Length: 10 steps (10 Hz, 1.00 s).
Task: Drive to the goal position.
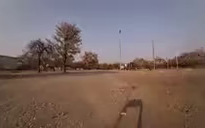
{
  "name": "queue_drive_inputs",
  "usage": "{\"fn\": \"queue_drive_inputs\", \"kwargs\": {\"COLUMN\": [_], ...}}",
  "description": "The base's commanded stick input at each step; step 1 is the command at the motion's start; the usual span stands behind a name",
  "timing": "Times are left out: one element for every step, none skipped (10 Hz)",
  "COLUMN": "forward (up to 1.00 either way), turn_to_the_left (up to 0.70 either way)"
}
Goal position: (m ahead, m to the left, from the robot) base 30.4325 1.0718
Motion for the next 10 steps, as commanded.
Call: {"fn": "queue_drive_inputs", "kwargs": {"forward": [0.7,0.7,0.7,0.7,0.7,0.7,0.7,0.7,0.7,0.7], "turn_to_the_left": [0.0,0.0,0.0,0.0,0.0,0.0,0.0,0.0,0.0,0.0]}}
